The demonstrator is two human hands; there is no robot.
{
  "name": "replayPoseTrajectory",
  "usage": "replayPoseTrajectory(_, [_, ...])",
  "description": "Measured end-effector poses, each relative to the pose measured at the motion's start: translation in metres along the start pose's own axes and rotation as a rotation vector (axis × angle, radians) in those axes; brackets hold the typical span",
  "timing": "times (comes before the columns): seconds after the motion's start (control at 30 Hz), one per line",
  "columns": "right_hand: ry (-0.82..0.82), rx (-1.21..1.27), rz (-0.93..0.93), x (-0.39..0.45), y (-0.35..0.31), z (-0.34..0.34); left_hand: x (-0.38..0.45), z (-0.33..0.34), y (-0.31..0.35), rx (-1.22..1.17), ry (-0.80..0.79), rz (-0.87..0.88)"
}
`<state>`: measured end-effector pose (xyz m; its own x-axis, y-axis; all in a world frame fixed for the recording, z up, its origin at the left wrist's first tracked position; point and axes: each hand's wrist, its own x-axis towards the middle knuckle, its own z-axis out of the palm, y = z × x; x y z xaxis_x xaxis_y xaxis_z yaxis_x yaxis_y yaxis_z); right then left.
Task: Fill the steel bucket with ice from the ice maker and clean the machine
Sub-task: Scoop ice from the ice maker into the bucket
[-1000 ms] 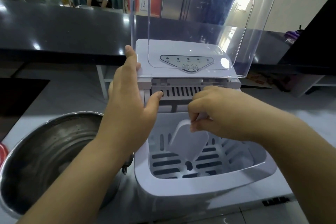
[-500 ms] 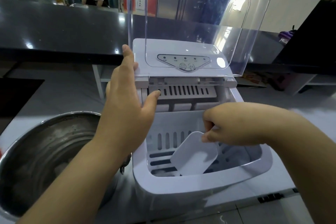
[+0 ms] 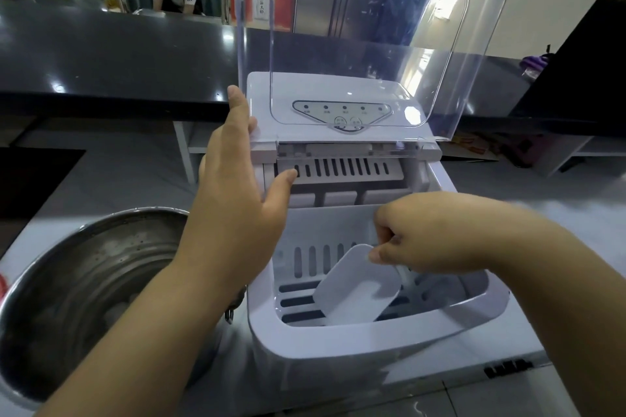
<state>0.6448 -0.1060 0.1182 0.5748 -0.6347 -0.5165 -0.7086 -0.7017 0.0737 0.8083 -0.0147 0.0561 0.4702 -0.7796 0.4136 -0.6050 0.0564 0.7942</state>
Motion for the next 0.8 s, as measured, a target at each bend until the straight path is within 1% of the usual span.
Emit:
replayPoseTrajectory(0.23, [0.01,0.051,-0.019,0.004,0.003,0.0,0.0,0.0,-0.001,0.009,0.004,0.002])
replayPoseTrajectory(0.43, [0.005,0.034,-0.061,0.006,-0.006,0.006,-0.001,-0.001,0.001,-0.001,0.013,0.002])
replayPoseTrajectory(0.6, [0.026,0.132,-0.042,0.009,-0.004,0.008,-0.001,-0.001,0.002,-0.004,0.01,-0.001])
replayPoseTrajectory(0.8, [-0.118,0.12,-0.099,0.009,-0.018,0.021,-0.002,0.0,0.0,0.007,0.006,0.002])
